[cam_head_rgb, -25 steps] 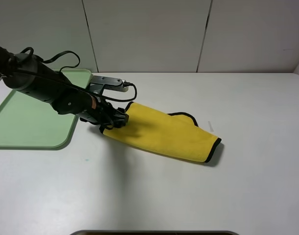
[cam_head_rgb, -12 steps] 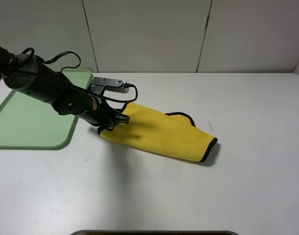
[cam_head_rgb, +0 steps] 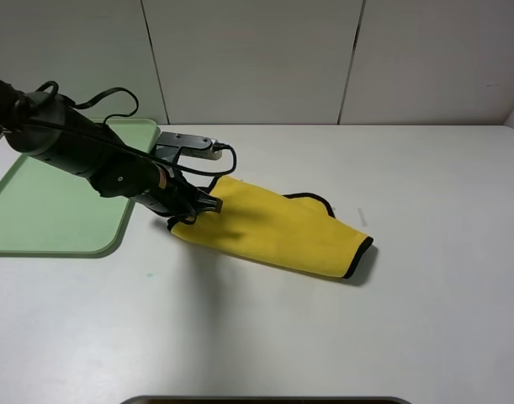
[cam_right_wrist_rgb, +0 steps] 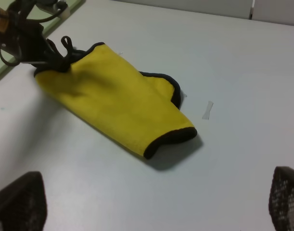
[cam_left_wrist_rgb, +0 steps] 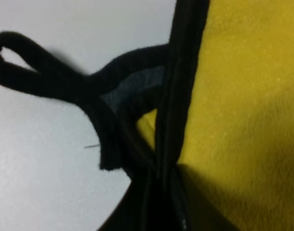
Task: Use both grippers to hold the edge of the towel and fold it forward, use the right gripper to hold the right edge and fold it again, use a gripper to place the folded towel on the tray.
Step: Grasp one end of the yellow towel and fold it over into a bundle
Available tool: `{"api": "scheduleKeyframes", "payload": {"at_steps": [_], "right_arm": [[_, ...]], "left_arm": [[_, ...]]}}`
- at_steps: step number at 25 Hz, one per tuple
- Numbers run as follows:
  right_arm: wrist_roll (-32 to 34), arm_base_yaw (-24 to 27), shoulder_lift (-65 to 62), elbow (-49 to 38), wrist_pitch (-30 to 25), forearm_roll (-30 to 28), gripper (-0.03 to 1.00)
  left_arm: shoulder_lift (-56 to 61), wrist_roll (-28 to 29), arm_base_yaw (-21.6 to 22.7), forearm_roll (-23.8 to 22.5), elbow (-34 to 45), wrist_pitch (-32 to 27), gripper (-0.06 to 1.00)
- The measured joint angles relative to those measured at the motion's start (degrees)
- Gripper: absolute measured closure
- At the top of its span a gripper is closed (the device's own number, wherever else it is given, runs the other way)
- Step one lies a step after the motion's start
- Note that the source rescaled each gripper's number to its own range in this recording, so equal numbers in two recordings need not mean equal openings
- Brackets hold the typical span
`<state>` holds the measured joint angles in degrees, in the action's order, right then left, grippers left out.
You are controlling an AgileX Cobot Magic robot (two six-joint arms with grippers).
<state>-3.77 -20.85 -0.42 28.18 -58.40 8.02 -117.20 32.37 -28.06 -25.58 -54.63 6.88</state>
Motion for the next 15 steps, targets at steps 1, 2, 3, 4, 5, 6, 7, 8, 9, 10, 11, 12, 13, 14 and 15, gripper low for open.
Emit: {"api": "scheduleKeyframes", "payload": {"at_steps": [1,2,3,4,5,6,7,8,9,10,11,12,13,14,15], "right_arm": [[0.00,0.00,0.00,0.00,0.00,0.00,-0.03],[0.00,0.00,0.00,0.00,0.00,0.00,-0.03],[0.00,0.00,0.00,0.00,0.00,0.00,-0.03],[0.00,0.00,0.00,0.00,0.00,0.00,-0.03],[0.00,0.00,0.00,0.00,0.00,0.00,-0.03],[0.00,0.00,0.00,0.00,0.00,0.00,-0.03],[0.00,0.00,0.00,0.00,0.00,0.00,-0.03],[0.00,0.00,0.00,0.00,0.00,0.00,-0.03],[0.00,0.00,0.00,0.00,0.00,0.00,-0.03],[0.00,0.00,0.00,0.00,0.00,0.00,-0.03],[0.00,0.00,0.00,0.00,0.00,0.00,-0.03],[0.00,0.00,0.00,0.00,0.00,0.00,-0.03],[0.00,0.00,0.00,0.00,0.00,0.00,-0.03],[0.00,0.00,0.00,0.00,0.00,0.00,-0.03],[0.00,0.00,0.00,0.00,0.00,0.00,-0.03]], "left_arm": [[0.44,0.00,0.00,0.00,0.00,-1.02,0.89],[1.08,0.00,0.00,0.00,0.05,-2.07,0.89],[1.92,0.00,0.05,0.00,0.05,-3.30,0.89],[2.76,0.00,0.19,0.00,0.11,-4.38,0.89],[3.91,0.00,0.37,0.00,0.16,-5.42,0.89],[5.18,0.00,0.66,-0.10,0.15,-6.26,0.89],[6.24,0.00,0.87,-0.38,0.15,-7.24,0.89],[7.55,0.00,1.08,-0.81,0.15,-8.32,0.89],[8.86,0.00,1.40,-1.30,0.15,-9.34,0.89],[10.13,0.00,1.59,-1.74,0.15,-10.53,0.89],[11.13,0.00,1.87,-2.18,0.15,-11.62,0.89],[12.30,0.00,2.03,-2.64,0.15,-12.82,0.90],[13.42,0.00,2.24,-3.13,0.15,-13.85,0.90],[14.29,0.00,2.48,-3.58,0.15,-15.06,0.90],[15.23,0.00,2.66,-3.98,0.15,-16.27,0.90]]}}
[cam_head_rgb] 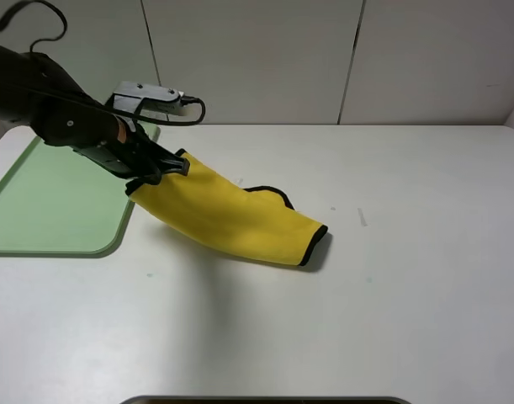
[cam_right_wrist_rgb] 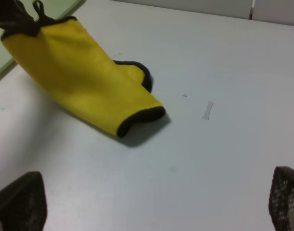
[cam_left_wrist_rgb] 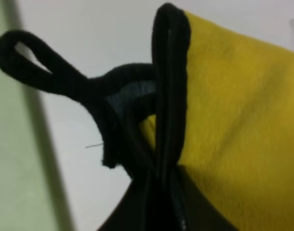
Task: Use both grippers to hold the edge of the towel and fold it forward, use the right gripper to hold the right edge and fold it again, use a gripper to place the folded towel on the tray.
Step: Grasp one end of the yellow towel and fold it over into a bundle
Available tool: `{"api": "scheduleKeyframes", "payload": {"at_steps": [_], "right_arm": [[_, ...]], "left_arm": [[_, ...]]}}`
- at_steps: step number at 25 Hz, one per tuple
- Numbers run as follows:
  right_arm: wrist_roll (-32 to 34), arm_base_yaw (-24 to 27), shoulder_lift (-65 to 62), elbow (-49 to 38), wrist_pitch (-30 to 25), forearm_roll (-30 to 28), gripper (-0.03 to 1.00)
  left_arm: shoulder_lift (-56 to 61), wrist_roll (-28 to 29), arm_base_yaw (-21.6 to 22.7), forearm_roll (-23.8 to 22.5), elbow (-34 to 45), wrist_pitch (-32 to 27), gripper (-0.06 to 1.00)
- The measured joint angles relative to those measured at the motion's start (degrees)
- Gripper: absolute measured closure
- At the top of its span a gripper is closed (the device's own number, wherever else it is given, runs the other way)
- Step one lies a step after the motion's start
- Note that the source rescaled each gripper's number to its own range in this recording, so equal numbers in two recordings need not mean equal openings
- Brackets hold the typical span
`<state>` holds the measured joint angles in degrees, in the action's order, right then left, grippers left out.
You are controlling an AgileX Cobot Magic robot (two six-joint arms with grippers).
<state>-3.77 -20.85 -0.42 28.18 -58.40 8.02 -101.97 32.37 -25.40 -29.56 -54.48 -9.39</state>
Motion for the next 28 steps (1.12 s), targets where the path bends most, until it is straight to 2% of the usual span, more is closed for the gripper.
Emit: {"api": "scheduleKeyframes", "payload": {"at_steps": [5,13,21,28], "right_arm": [[0.00,0.00,0.00,0.00,0.00,0.00,-0.03],[0.00,0.00,0.00,0.00,0.00,0.00,-0.03],[0.00,0.00,0.00,0.00,0.00,0.00,-0.03],[0.00,0.00,0.00,0.00,0.00,0.00,-0.03]], "left_arm": [[4.01,0.00,0.05,-1.80,0.00,-4.84,0.90],[5.25,0.00,-0.99,-2.16,0.00,-6.33,0.90],[5.25,0.00,-7.41,-2.16,-5.69,-9.33,0.90],[5.25,0.00,-13.42,-2.16,-8.12,-9.36,0.90]]}}
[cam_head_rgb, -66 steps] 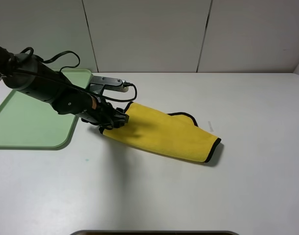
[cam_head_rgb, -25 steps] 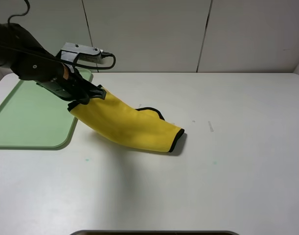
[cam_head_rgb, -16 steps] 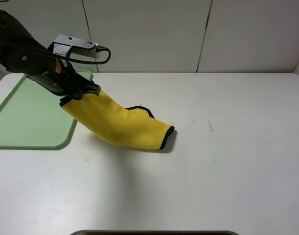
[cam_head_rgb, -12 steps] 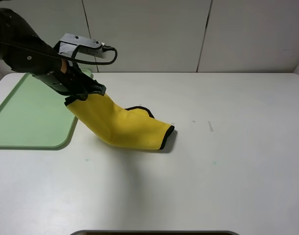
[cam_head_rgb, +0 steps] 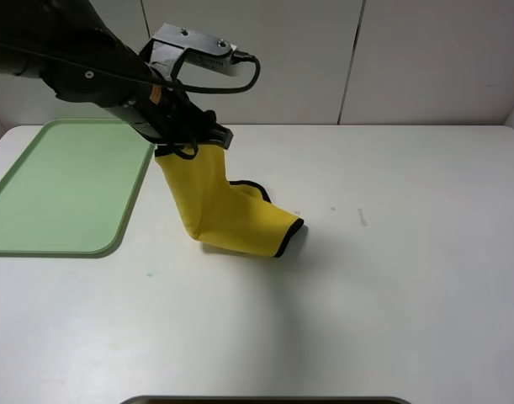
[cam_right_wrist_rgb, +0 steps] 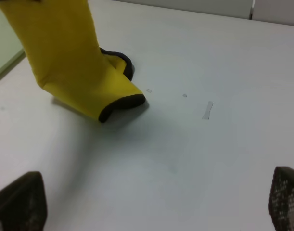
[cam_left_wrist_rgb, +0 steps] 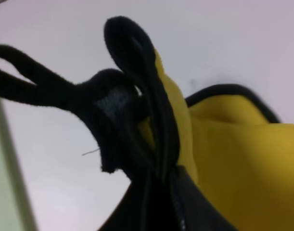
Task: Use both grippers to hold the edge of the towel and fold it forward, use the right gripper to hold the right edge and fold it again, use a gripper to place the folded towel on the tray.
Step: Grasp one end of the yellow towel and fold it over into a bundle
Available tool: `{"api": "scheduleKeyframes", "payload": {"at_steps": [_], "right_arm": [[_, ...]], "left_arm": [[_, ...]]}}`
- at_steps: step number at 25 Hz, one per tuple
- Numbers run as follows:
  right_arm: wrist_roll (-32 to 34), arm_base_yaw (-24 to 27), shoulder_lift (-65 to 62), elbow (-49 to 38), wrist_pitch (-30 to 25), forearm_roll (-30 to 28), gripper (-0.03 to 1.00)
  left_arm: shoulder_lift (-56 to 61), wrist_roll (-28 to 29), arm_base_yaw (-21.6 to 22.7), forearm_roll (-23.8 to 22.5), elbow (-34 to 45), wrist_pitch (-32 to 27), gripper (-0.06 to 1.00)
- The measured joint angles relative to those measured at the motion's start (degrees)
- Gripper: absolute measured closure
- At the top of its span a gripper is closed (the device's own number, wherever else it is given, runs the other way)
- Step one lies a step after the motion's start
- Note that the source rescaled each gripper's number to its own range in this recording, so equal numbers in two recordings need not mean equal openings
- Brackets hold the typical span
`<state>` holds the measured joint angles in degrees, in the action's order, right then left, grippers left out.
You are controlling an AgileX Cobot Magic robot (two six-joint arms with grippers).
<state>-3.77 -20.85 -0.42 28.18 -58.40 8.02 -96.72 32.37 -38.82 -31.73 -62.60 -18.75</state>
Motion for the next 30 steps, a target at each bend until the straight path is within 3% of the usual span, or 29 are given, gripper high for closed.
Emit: {"api": "scheduleKeyframes", "payload": {"at_steps": [9,18,30], "right_arm": [[0.00,0.00,0.00,0.00,0.00,0.05,-0.03],[0.00,0.00,0.00,0.00,0.00,0.05,-0.03],[0.00,0.00,0.00,0.00,0.00,0.05,-0.03]], "left_arm": [[-5.54,0.00,-5.07,0.10,-0.65,0.06,0.90],[-13.16,-0.20,-9.20,0.10,-7.39,0.44,0.90],[-18.89,-1.72,-12.55,0.10,-8.96,3.97,0.90]]}}
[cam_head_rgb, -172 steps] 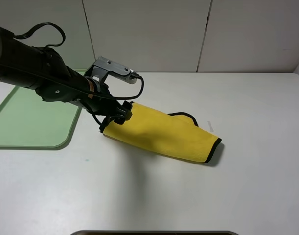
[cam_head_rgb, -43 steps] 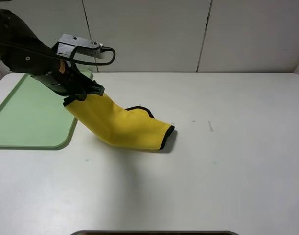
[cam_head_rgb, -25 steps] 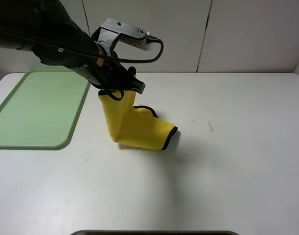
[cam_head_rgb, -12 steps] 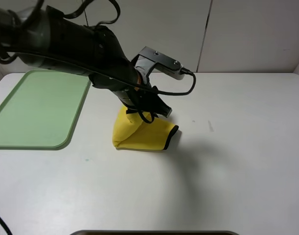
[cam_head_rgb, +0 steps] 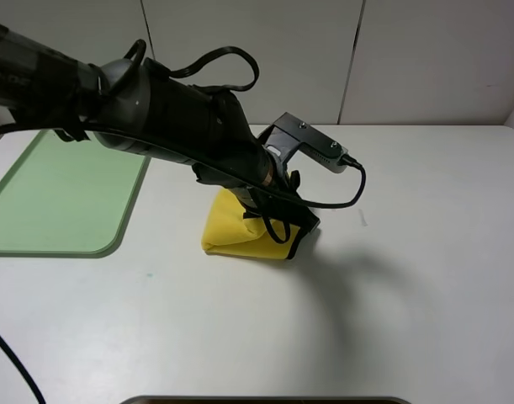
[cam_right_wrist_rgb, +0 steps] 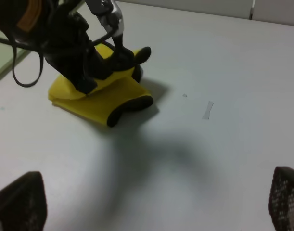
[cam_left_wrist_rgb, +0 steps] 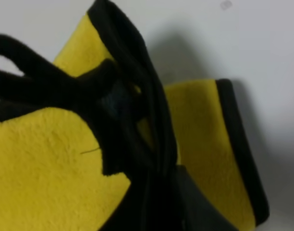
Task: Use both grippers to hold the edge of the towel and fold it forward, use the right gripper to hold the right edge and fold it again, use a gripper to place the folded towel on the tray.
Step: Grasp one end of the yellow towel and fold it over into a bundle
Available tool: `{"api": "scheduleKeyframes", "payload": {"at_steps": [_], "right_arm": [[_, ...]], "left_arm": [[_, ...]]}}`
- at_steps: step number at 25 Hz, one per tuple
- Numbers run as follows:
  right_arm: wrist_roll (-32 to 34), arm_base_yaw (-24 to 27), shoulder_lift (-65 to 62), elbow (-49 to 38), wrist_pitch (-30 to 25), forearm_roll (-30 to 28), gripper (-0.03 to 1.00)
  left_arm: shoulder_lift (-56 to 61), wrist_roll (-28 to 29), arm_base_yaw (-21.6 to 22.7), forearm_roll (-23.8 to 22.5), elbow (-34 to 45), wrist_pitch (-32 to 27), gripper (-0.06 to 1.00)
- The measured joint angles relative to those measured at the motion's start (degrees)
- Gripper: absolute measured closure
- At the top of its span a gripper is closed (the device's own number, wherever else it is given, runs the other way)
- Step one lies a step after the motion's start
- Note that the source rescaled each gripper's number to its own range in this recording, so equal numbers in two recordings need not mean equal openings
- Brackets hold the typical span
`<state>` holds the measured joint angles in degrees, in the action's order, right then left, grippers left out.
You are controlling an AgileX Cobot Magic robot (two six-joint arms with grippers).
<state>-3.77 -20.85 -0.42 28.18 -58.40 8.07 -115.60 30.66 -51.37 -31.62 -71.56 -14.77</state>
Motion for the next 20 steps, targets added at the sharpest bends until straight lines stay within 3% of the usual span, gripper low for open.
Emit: {"api": "scheduleKeyframes", "payload": {"at_steps": [6,9,12,14,20], "right_arm": [[0.00,0.00,0.00,0.00,0.00,0.00,-0.03],[0.00,0.00,0.00,0.00,0.00,0.00,-0.03],[0.00,0.00,0.00,0.00,0.00,0.00,-0.03],[0.00,0.00,0.00,0.00,0.00,0.00,-0.03],[0.00,0.00,0.00,0.00,0.00,0.00,-0.03]], "left_arm": [[0.00,1.00,0.00,0.00,-0.06,0.61,0.86],[0.00,1.14,0.00,0.00,-0.06,1.79,0.63],[0.00,-0.44,0.00,-0.05,-0.11,4.96,0.22],[0.00,-1.00,0.00,-0.05,-0.11,5.93,0.06],[0.00,-1.44,-0.05,-0.05,-0.11,6.52,-0.05]]}}
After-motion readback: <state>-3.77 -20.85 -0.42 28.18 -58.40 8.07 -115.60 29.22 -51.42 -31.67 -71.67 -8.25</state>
